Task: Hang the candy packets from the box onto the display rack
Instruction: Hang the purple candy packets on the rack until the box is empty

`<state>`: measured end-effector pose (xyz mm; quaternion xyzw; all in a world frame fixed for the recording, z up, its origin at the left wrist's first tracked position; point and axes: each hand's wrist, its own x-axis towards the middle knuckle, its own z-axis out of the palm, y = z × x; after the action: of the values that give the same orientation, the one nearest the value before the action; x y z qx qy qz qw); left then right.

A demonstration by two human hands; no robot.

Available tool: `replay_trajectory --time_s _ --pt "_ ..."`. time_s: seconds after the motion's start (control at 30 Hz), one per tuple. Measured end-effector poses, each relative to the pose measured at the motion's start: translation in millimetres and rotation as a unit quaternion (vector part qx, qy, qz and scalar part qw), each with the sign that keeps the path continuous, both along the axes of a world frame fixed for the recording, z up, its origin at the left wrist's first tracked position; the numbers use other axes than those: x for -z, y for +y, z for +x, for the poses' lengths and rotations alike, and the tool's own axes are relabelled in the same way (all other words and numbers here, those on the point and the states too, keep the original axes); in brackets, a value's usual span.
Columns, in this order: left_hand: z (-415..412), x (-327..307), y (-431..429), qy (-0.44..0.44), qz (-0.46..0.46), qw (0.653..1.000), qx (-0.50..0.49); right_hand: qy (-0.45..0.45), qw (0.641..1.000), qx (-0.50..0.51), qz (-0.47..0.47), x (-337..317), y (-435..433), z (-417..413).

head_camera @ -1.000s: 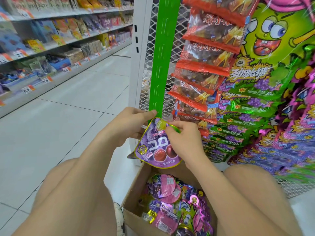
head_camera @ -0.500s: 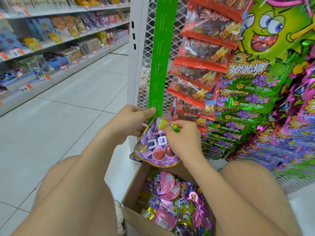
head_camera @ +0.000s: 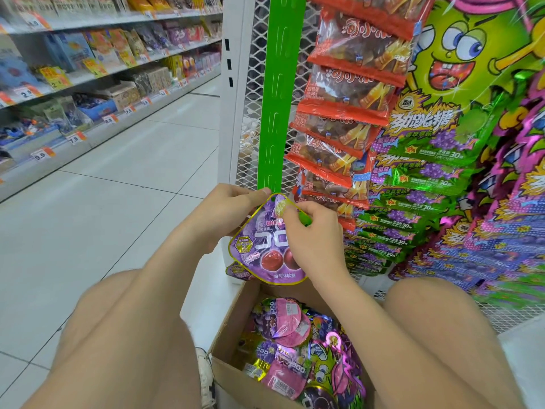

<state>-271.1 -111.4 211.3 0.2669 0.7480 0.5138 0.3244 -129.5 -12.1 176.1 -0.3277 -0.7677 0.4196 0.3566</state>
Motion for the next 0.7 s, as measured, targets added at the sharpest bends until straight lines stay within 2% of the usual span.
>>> replay_trajectory --time_s 0.4,0.7 --pt "5.2 -4.9 0.1 0.017 -0.009 1.000 -0.007 0.007 1.000 0.006 -0.010 8.1 2.2 -8.1" --pt "5.5 -4.6 0.2 0.014 -0.013 1.000 -0.009 -0.011 0.999 0.016 0.030 14.7 2.5 -8.2"
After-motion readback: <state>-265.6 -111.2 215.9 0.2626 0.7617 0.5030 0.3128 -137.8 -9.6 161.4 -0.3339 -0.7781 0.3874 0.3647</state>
